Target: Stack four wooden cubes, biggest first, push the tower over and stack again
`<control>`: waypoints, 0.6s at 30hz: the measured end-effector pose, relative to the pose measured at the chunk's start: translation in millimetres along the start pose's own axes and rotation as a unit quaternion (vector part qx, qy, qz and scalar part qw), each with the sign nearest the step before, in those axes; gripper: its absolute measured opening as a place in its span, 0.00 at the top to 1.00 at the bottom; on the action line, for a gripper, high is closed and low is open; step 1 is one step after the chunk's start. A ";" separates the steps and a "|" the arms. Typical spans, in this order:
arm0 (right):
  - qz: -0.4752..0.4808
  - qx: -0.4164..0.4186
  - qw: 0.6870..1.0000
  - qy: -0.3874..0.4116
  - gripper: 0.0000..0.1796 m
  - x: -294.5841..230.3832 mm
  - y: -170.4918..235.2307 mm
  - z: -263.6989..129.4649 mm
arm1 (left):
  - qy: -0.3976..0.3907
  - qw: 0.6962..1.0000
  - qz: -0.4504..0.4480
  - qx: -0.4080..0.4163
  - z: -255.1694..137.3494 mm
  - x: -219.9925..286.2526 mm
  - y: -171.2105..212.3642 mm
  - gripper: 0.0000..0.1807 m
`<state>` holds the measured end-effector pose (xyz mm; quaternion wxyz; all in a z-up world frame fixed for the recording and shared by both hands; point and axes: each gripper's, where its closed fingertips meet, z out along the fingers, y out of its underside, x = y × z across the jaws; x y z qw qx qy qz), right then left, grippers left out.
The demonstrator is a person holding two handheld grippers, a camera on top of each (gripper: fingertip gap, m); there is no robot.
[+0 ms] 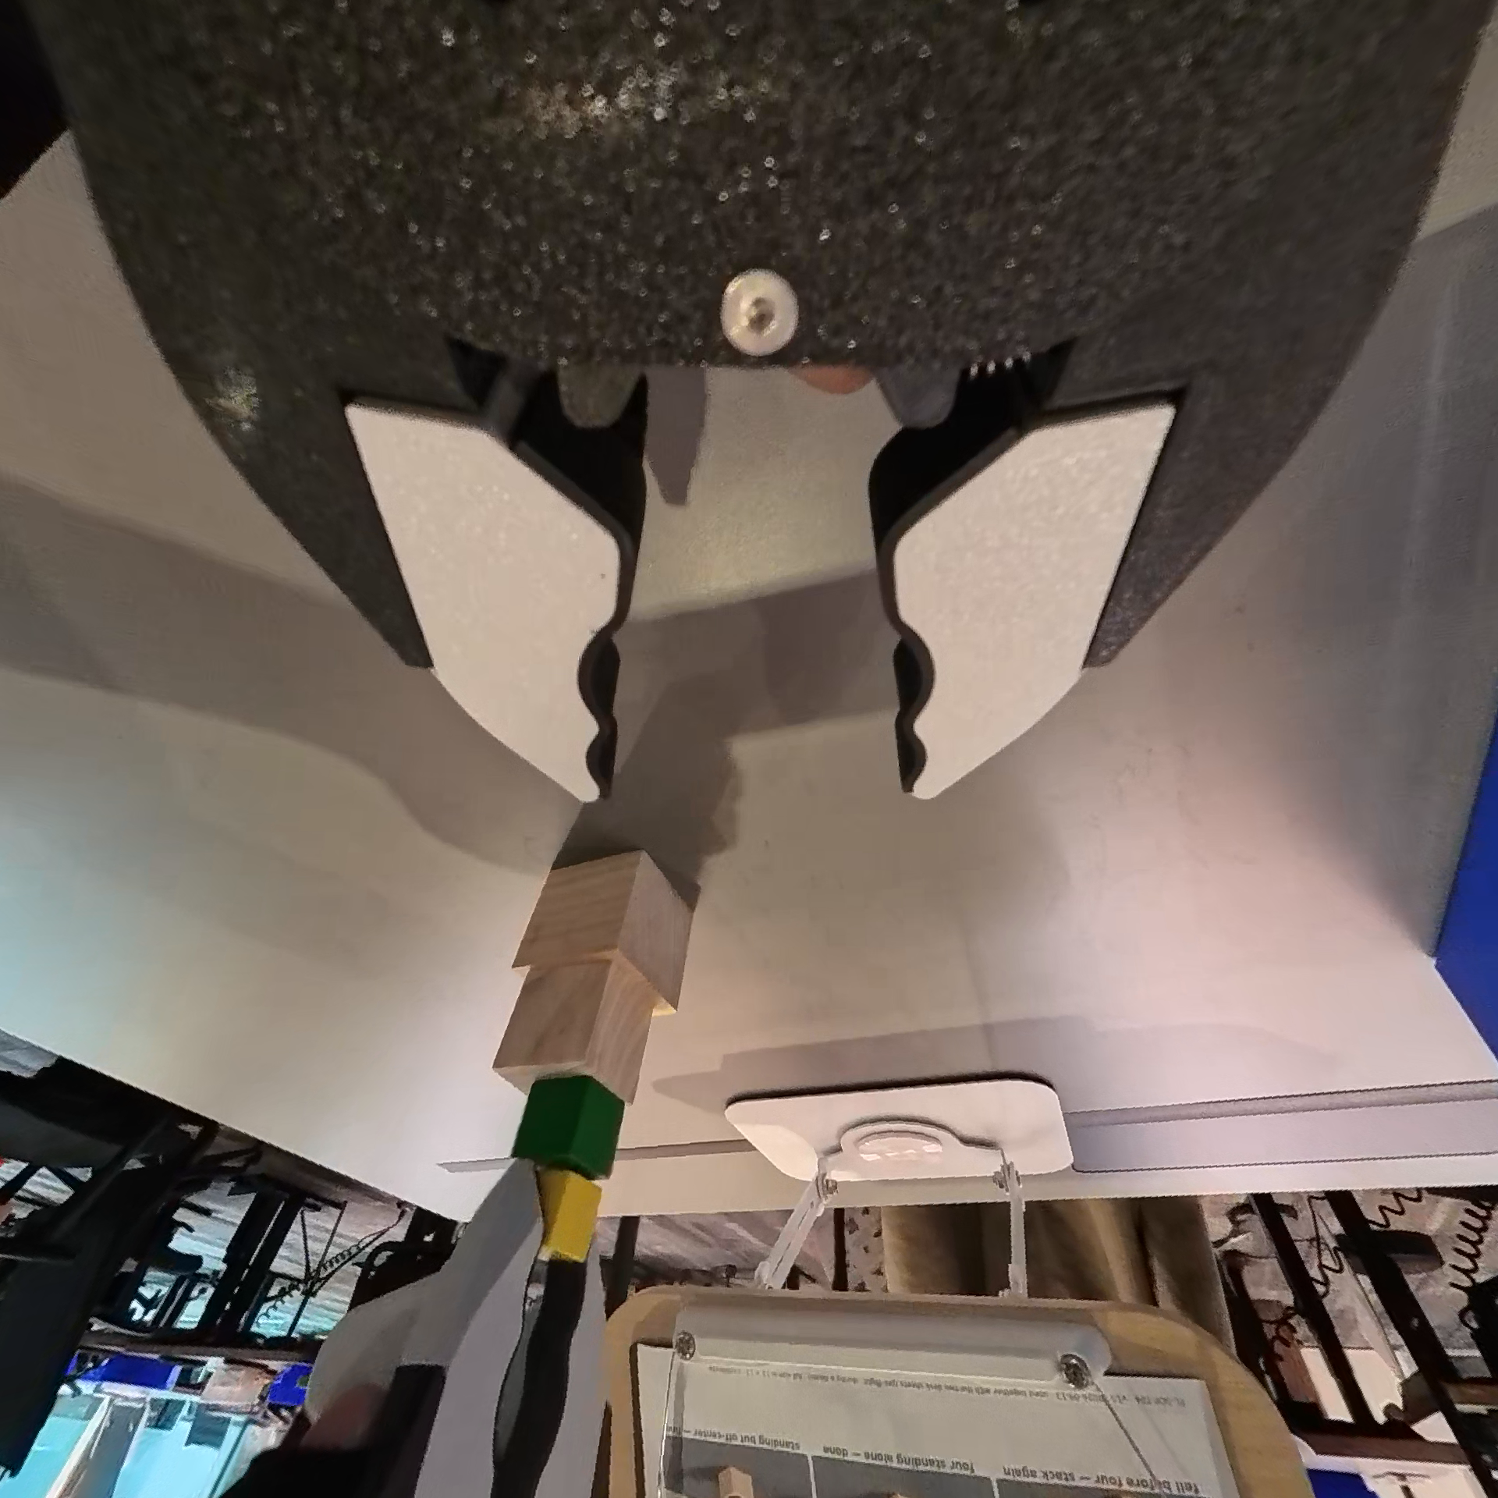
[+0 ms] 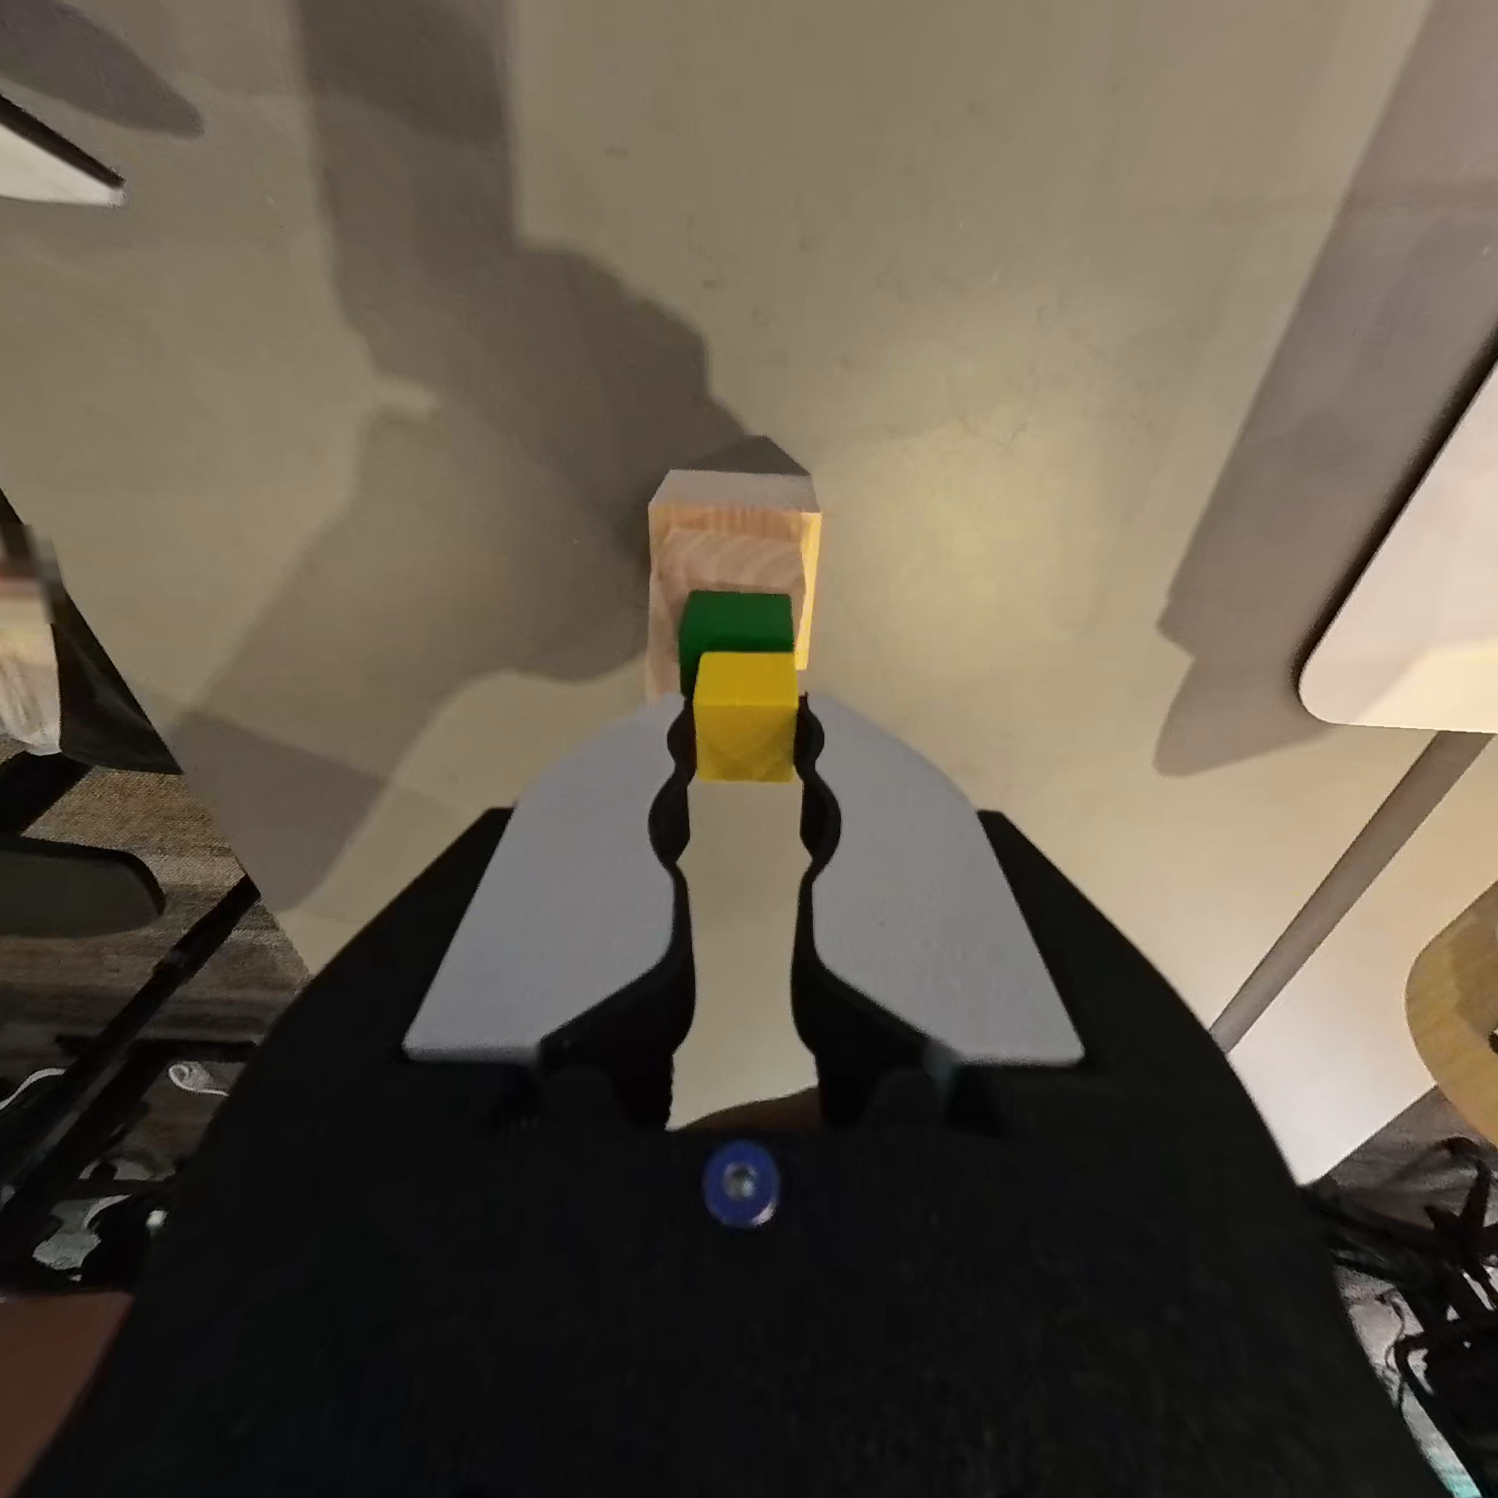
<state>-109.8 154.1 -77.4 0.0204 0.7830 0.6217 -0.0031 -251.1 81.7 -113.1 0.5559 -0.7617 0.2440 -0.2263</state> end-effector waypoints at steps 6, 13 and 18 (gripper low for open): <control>0.002 -0.002 1.000 -0.002 0.84 -0.8 -0.2 -0.5 | 0.000 1.000 0.006 -0.001 0.1 1.4 0.4 0.63; 0.025 0.099 0.990 0.094 0.79 1.5 -0.5 -54.1 | 0.005 1.000 -0.006 0.003 -1.0 0.3 -0.8 0.63; 0.108 0.397 0.870 0.273 0.75 -26.5 -2.5 -88.3 | -0.027 1.000 -0.008 0.011 -1.4 -12.0 -3.6 0.63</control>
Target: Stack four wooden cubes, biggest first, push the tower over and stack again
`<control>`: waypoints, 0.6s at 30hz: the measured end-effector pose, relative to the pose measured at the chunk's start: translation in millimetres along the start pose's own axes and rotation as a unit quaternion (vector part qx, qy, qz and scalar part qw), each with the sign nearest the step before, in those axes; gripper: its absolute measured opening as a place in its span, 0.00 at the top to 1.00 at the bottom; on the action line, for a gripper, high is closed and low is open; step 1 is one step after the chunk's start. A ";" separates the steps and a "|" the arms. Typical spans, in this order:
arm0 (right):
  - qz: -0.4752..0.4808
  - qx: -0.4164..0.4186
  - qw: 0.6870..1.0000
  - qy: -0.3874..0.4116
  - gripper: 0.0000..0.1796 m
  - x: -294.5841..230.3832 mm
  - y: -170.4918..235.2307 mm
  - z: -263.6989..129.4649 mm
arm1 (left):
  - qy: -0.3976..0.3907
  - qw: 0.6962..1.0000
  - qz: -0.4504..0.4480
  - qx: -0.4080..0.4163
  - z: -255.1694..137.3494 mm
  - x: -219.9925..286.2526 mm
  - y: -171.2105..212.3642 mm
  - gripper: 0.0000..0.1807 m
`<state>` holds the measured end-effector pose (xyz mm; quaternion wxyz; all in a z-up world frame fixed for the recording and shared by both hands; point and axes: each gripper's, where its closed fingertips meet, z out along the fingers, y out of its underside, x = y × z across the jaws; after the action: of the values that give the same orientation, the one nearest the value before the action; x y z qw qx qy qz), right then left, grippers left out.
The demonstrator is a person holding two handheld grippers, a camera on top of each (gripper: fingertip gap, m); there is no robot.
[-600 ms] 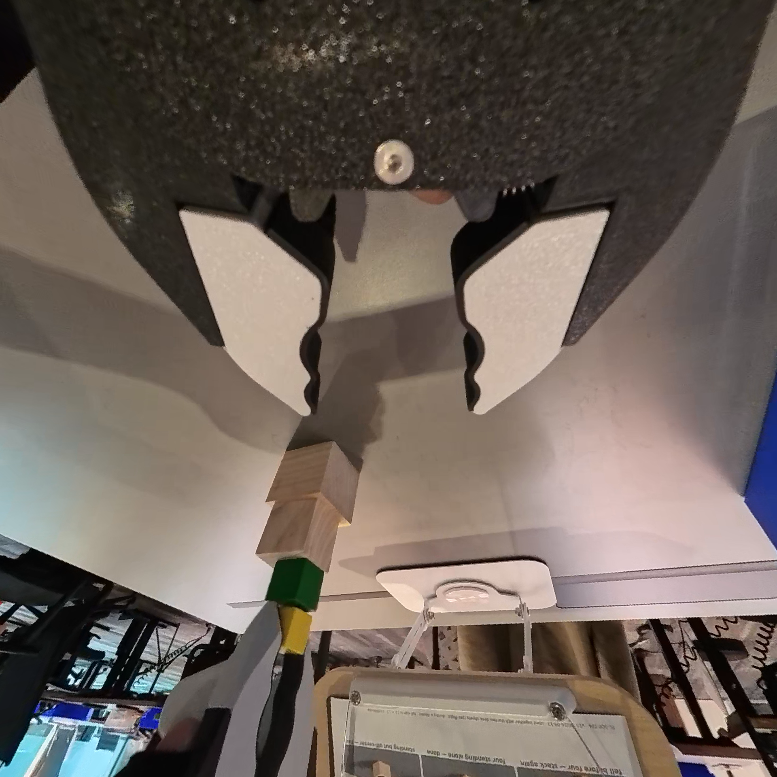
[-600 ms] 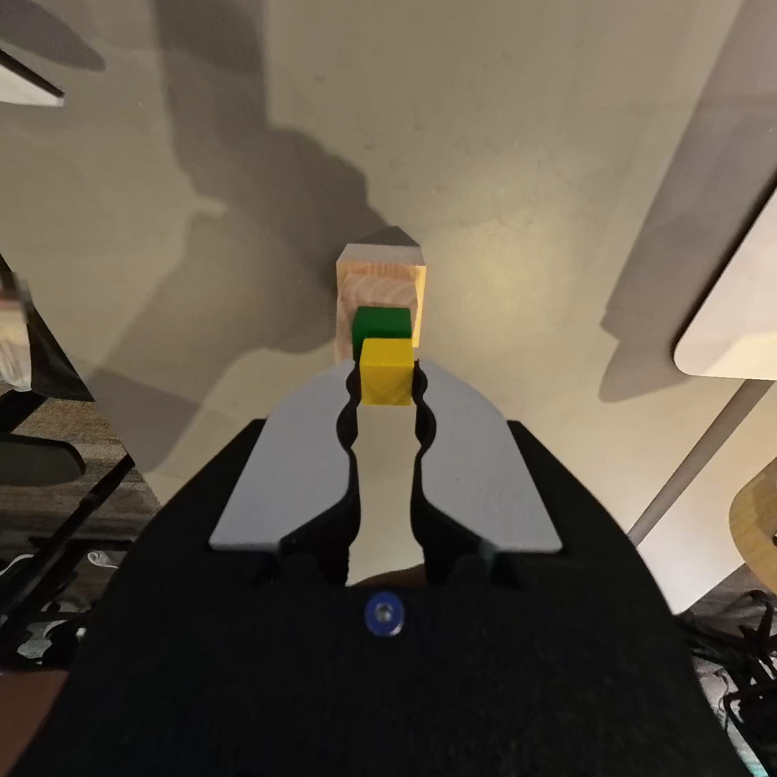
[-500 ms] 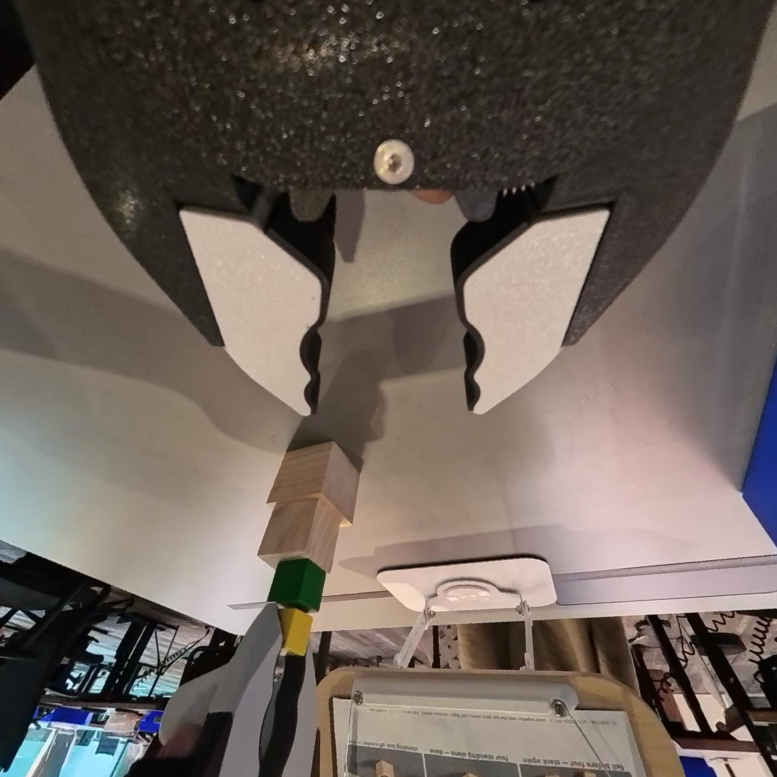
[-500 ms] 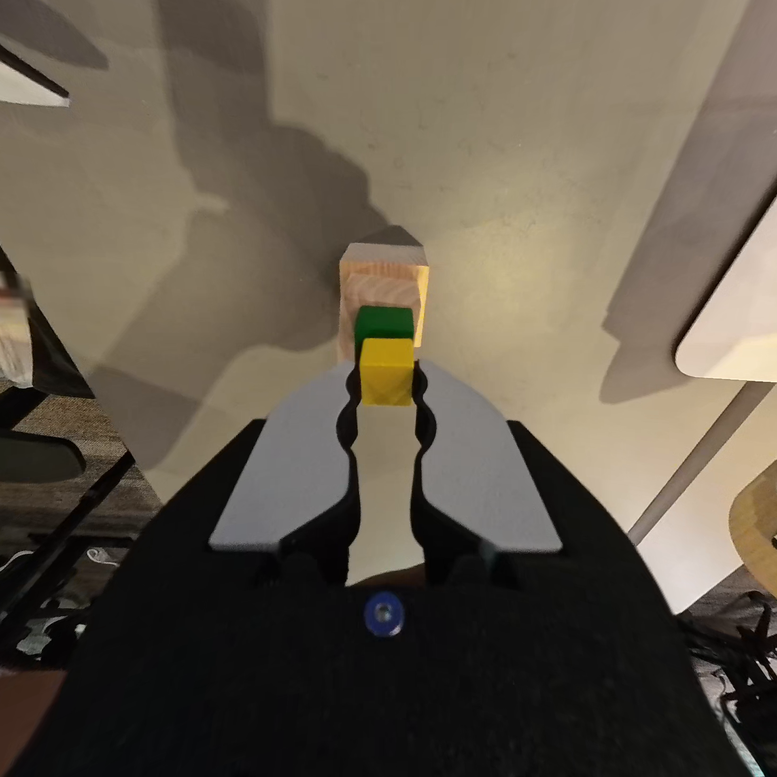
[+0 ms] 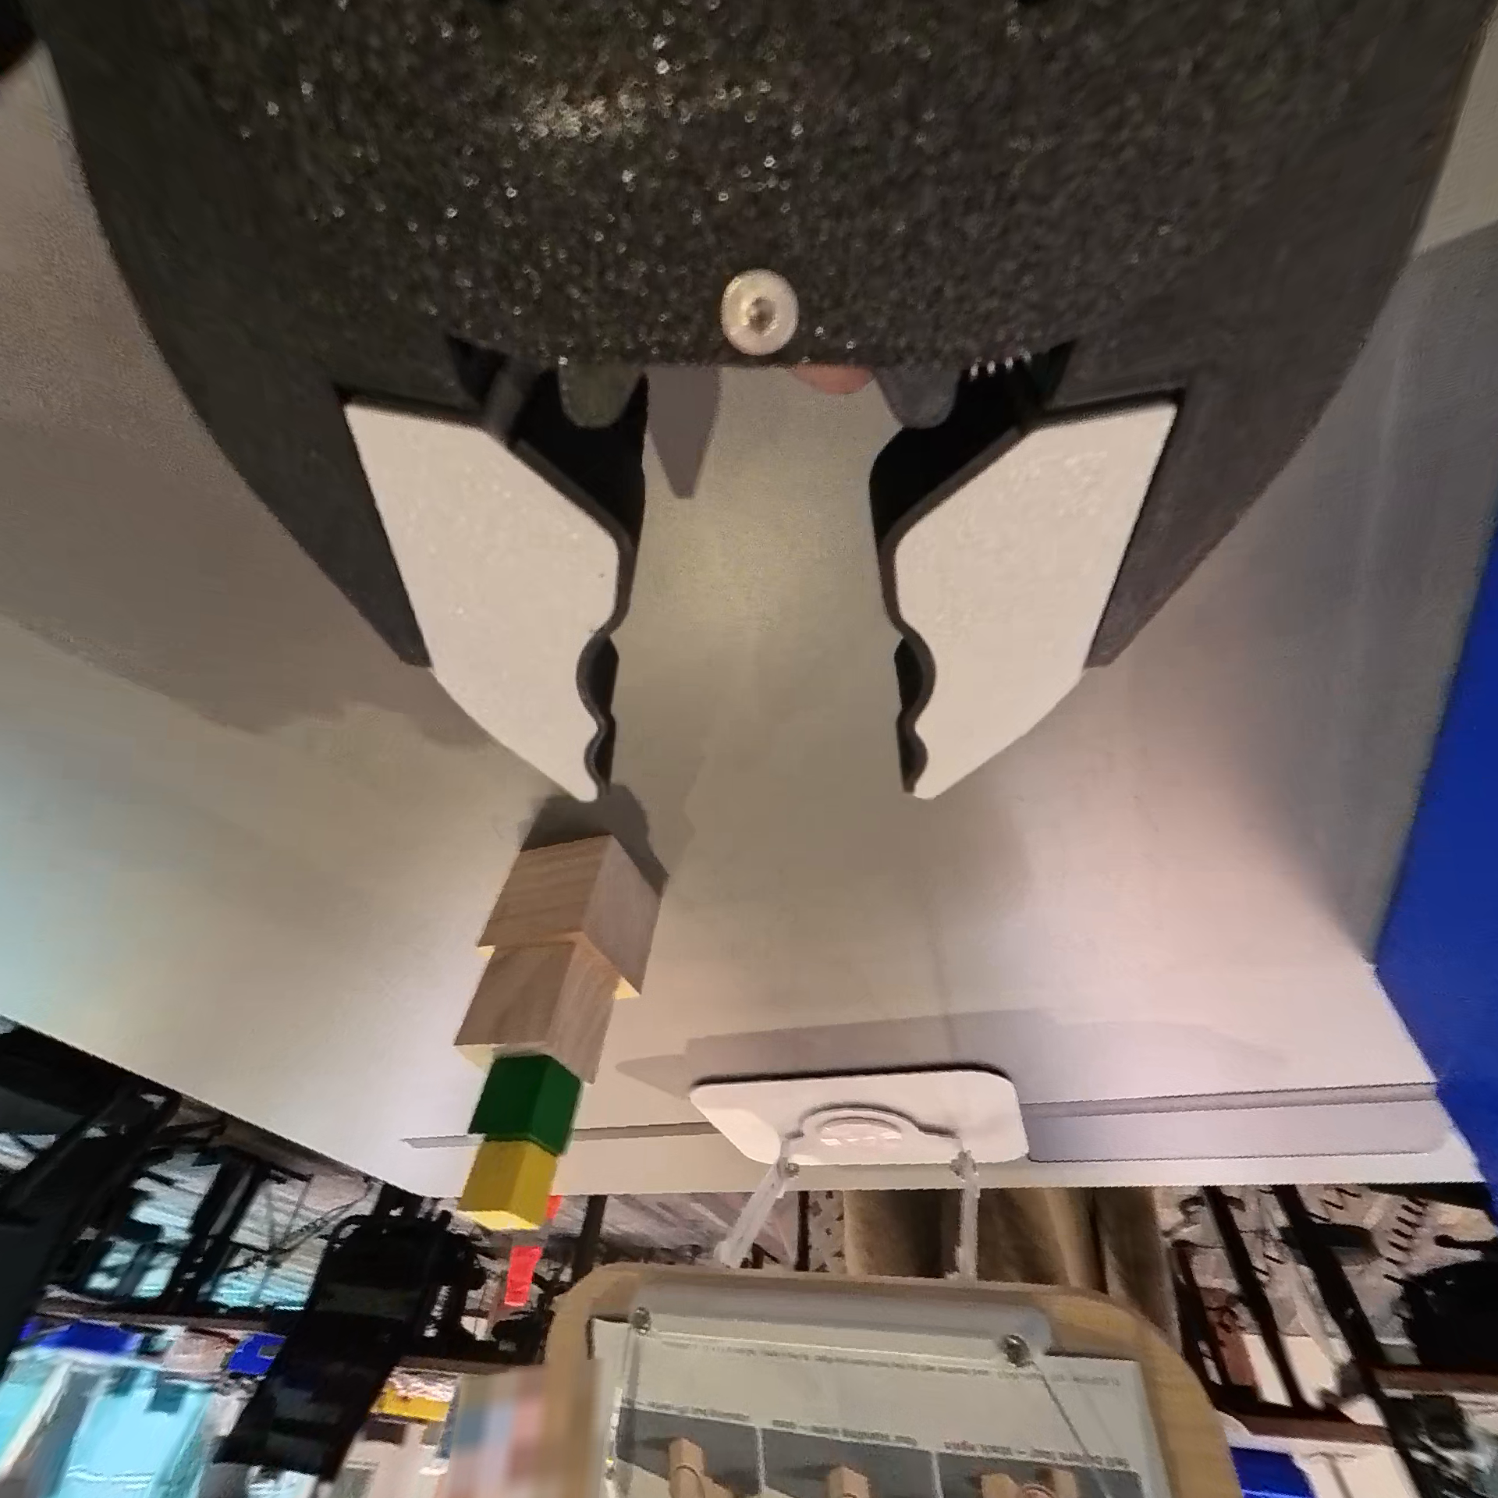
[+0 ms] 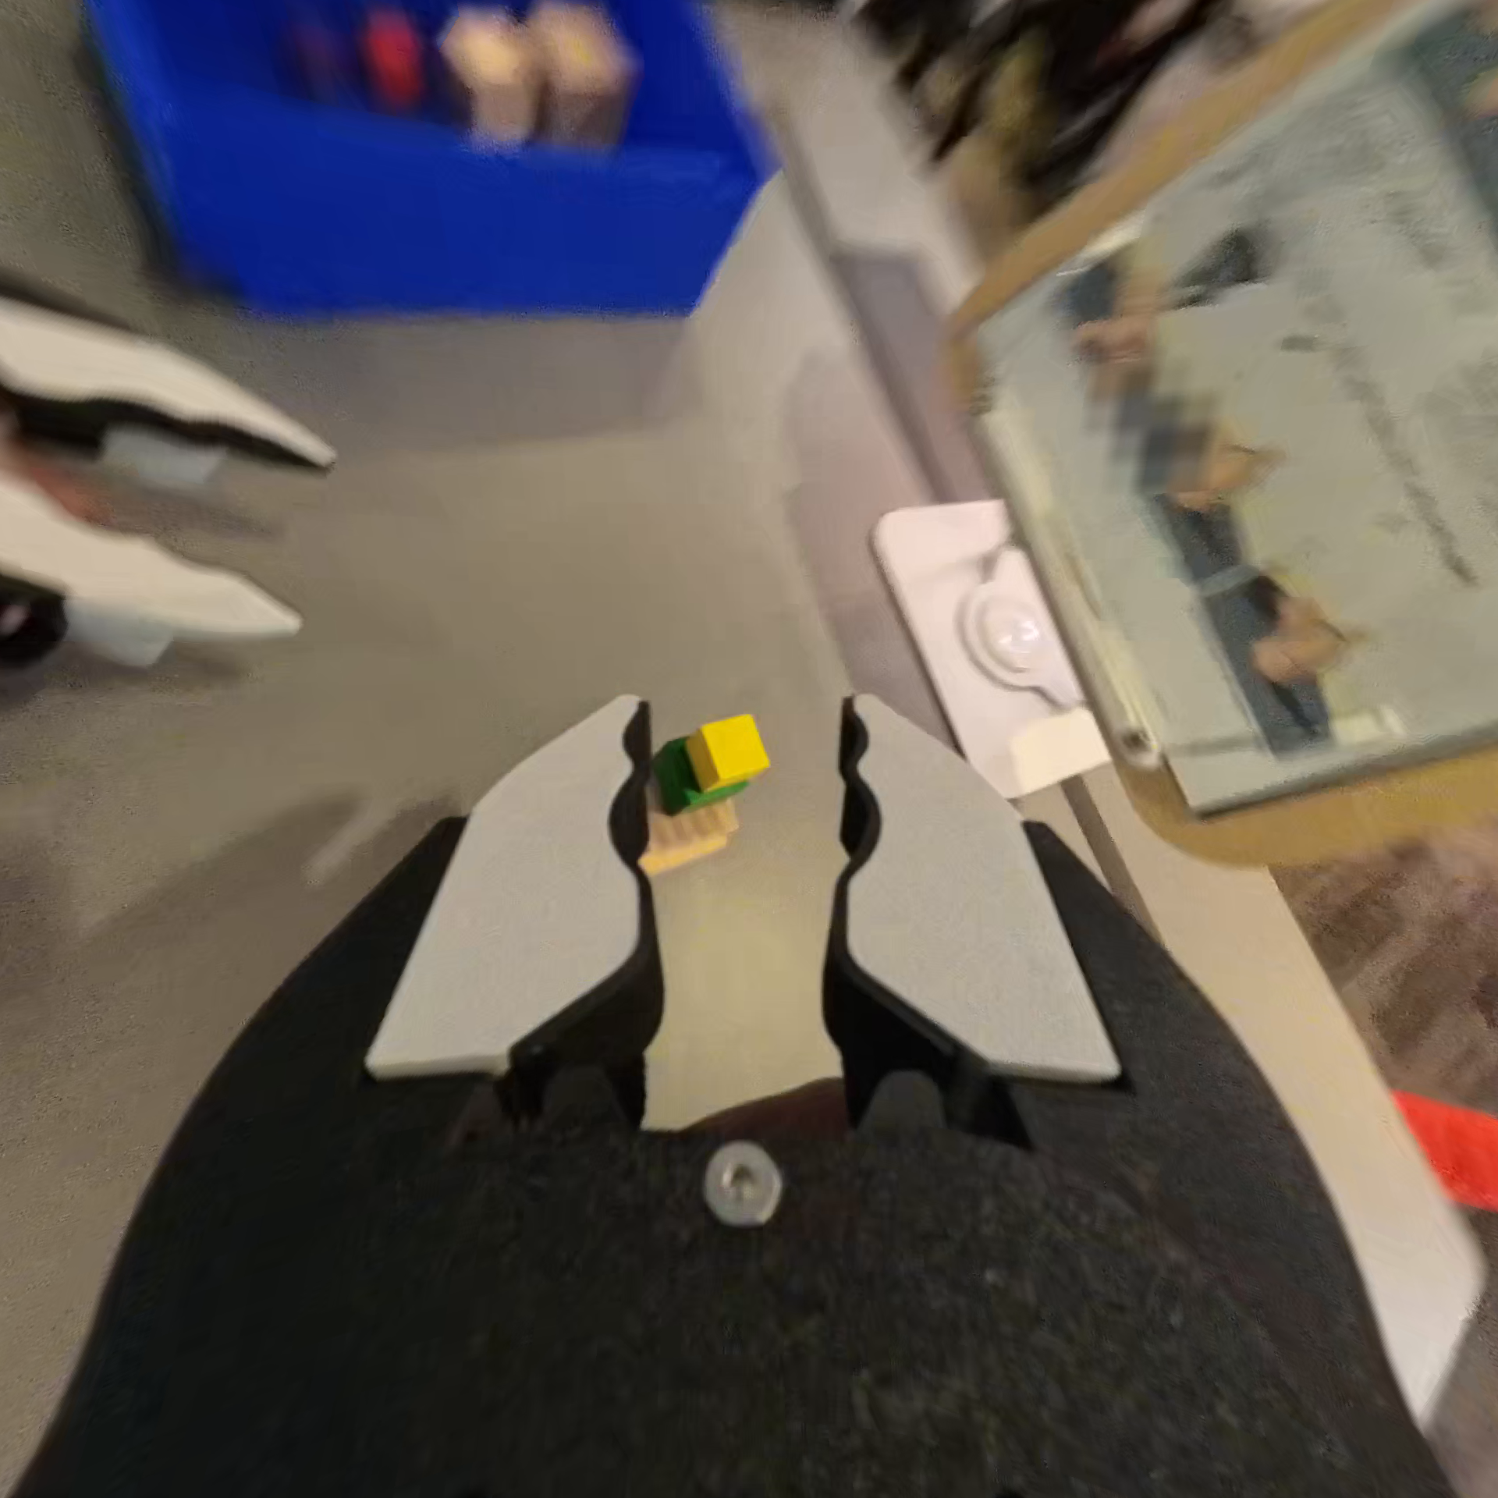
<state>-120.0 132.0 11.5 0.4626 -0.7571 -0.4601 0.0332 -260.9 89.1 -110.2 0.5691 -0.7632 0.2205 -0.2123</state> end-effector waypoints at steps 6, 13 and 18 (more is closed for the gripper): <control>0.243 0.077 0.947 0.196 0.70 -19.8 116.6 -2.4 | -0.072 0.997 0.027 0.012 9.4 -26.3 -7.7 0.61; 0.274 0.056 0.935 0.220 0.74 -38.6 169.8 -2.7 | -0.094 0.995 0.018 0.009 24.0 -29.0 -10.8 0.61; 0.323 0.082 0.925 0.181 0.77 -36.0 171.4 -4.1 | -0.078 0.997 0.020 0.015 23.2 -25.0 -12.0 0.64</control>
<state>-24.5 77.6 -124.9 0.5627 -0.8172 -0.0949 0.0810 -266.7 124.7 -106.5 0.6000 -0.7642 0.1873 -0.1445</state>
